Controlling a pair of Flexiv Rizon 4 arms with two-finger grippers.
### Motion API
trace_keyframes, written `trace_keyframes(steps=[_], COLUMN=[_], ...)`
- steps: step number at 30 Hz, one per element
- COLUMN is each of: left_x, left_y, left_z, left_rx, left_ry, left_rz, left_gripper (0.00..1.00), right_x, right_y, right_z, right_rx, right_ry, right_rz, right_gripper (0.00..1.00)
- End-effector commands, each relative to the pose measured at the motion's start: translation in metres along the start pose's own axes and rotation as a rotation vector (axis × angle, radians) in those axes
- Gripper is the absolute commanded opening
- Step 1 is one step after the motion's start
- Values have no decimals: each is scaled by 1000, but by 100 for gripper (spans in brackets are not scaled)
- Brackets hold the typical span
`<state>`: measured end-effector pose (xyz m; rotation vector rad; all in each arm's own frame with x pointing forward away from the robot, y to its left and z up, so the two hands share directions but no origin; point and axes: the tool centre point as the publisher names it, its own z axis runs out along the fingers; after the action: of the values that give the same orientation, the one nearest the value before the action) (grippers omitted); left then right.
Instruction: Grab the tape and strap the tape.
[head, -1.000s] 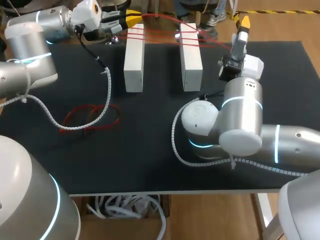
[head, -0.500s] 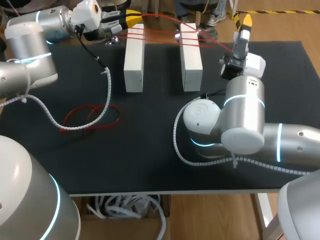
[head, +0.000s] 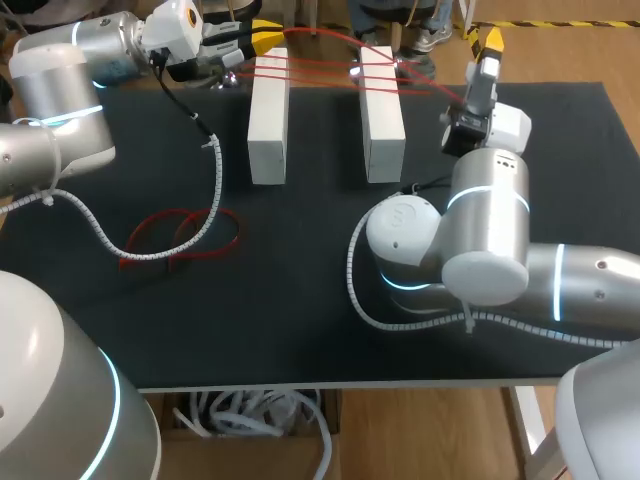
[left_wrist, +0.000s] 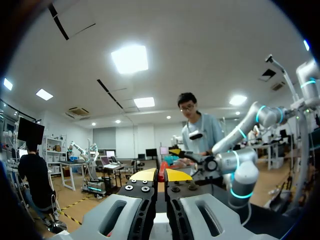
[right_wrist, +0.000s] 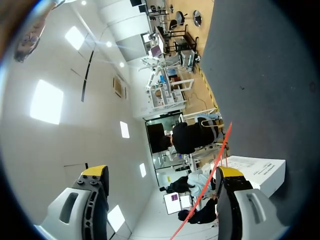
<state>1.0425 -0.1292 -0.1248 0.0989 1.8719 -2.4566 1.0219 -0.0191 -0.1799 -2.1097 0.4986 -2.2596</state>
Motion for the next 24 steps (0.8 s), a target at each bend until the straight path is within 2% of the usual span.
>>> trace_keyframes(steps=[1, 16, 24], left_x=[0, 0, 0], left_y=[1, 1, 1], left_z=[0, 0, 0], left_rx=[2, 2, 2], left_ry=[-2, -2, -2], left_rz=[3, 3, 3], left_gripper=[0, 0, 0], right_x=[3, 5, 5], right_y=[2, 5, 7], right_z=[0, -1, -3], right_rx=[3, 11, 18], right_ry=[-5, -4, -9], right_rz=[-3, -9, -18], right_gripper=[84, 73, 58])
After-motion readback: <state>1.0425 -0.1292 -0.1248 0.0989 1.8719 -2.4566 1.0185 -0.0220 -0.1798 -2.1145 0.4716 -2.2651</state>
